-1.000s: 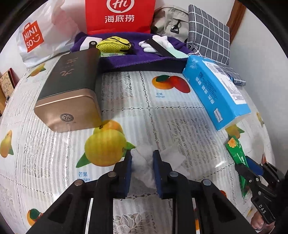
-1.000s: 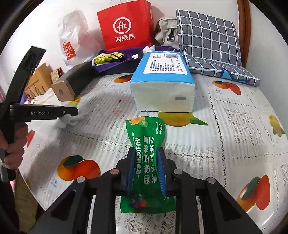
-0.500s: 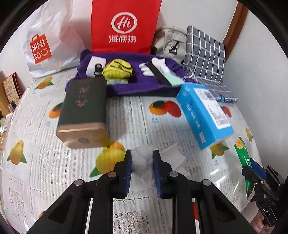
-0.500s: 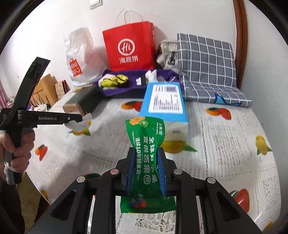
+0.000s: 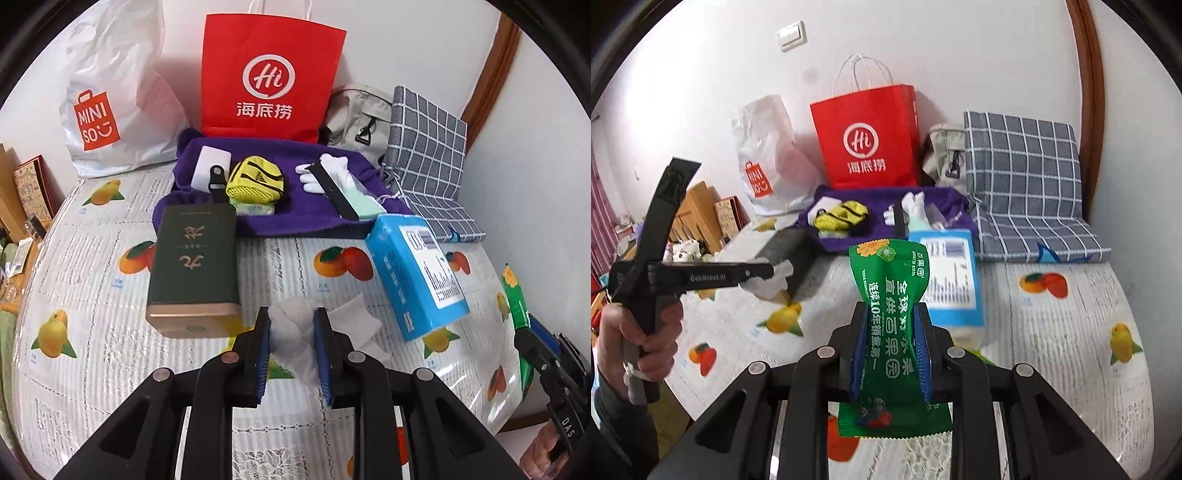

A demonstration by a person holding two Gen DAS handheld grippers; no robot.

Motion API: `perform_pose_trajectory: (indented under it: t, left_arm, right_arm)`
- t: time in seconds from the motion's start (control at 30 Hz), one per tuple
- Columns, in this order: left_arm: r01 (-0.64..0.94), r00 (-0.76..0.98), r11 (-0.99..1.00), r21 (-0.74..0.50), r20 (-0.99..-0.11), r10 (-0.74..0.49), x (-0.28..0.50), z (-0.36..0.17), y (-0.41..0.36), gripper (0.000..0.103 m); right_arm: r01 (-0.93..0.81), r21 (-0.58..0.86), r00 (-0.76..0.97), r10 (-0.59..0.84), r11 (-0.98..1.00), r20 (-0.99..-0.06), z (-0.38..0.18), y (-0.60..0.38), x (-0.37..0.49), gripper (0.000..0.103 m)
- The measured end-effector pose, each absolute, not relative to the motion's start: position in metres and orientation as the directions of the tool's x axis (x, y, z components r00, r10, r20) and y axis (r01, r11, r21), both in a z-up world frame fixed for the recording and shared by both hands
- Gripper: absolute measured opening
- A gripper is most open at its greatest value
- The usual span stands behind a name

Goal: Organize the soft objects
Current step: 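Carry the white tissue with the left tool while the right tool carries the green packet toward the towel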

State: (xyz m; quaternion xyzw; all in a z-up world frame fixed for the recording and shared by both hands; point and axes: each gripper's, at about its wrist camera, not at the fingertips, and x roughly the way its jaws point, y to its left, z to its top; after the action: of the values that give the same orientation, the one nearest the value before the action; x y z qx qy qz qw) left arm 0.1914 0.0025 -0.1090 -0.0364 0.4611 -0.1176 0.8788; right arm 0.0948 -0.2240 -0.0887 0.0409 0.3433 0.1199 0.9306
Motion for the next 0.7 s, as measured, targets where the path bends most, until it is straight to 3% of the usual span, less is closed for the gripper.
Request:
perform_pose_trajectory:
  t: [0.7]
  left_arm:
    - [0.122,0.602,0.981,-0.152,-0.775,-0.195,0.231,-0.071,0.016,0.021]
  right_arm:
    - [-0.166,0.187,0.768,0.246,0.968,-0.591,-0.055,-0.233,0.161,0.024]
